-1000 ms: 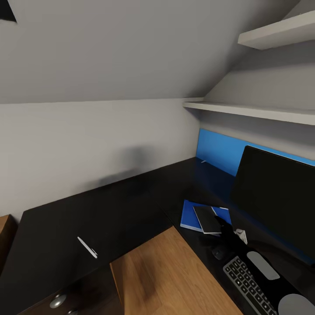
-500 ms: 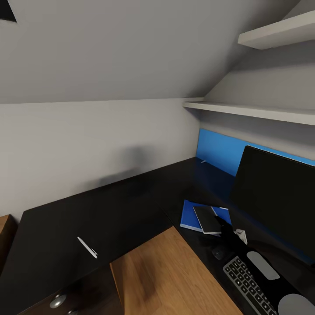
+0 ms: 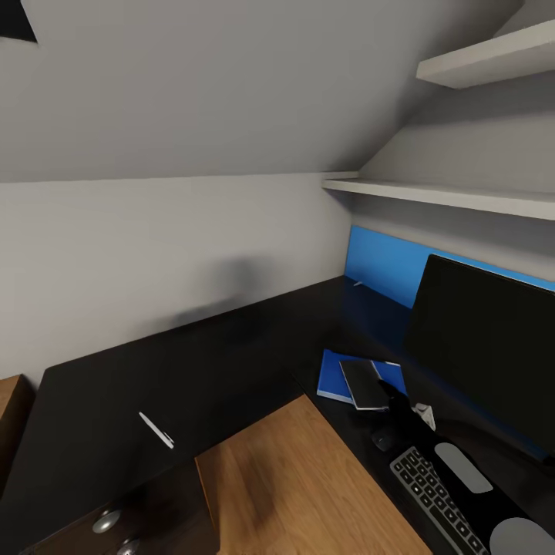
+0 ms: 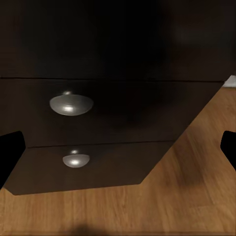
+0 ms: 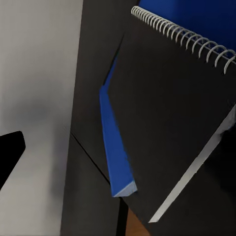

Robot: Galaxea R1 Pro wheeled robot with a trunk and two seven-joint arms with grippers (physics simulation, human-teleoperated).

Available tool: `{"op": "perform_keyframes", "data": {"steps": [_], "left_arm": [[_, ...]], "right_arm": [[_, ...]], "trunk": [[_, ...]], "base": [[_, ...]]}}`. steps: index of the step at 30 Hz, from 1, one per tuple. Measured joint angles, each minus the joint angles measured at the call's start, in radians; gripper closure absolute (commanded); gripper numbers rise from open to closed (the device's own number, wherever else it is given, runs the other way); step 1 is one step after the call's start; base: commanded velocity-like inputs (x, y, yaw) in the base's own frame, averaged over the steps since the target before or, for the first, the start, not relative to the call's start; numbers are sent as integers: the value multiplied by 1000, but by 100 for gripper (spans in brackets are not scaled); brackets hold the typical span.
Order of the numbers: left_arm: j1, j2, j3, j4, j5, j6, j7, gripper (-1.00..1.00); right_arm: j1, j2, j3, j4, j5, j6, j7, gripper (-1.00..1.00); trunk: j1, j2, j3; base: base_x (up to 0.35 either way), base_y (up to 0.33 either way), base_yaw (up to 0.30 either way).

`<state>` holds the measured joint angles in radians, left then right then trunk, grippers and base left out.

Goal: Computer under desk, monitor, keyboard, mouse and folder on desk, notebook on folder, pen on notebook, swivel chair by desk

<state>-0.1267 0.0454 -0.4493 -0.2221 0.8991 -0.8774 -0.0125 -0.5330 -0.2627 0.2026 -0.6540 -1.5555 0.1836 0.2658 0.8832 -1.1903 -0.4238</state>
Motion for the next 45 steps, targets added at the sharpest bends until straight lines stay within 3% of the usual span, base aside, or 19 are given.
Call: {"op": "perform_keyframes", "data": {"steps": [9, 33, 37, 42, 44, 45], "left_arm": [[0, 0, 0, 0, 0, 0, 0, -100], [0, 0, 0, 0, 0, 0, 0, -100], [0, 0, -1, 0, 0, 1, 0, -100], [0, 0, 0, 0, 0, 1, 0, -100], [0, 0, -1, 0, 0, 1, 0, -100], [0, 0, -1, 1, 0, 2, 0, -100]], "right_arm": [[0, 0, 0, 0, 0, 0, 0, -100], [0, -1, 0, -2, -1, 0, 1, -100], [0, 0, 3, -6, 7, -5, 2, -100], [0, 4, 11, -31, 62, -10, 1, -100], [0, 6, 14, -62, 135, -15, -2, -100], [0, 10, 15, -85, 197, -22, -8, -100]], "trunk": [[0, 0, 0], [-92, 168, 75], [-92, 168, 75], [-92, 168, 75], [-92, 168, 75], [-92, 168, 75]], "base": [[-3, 0, 0], [0, 0, 0], [0, 0, 0], [0, 0, 0], [0, 0, 0], [0, 0, 0]]}}
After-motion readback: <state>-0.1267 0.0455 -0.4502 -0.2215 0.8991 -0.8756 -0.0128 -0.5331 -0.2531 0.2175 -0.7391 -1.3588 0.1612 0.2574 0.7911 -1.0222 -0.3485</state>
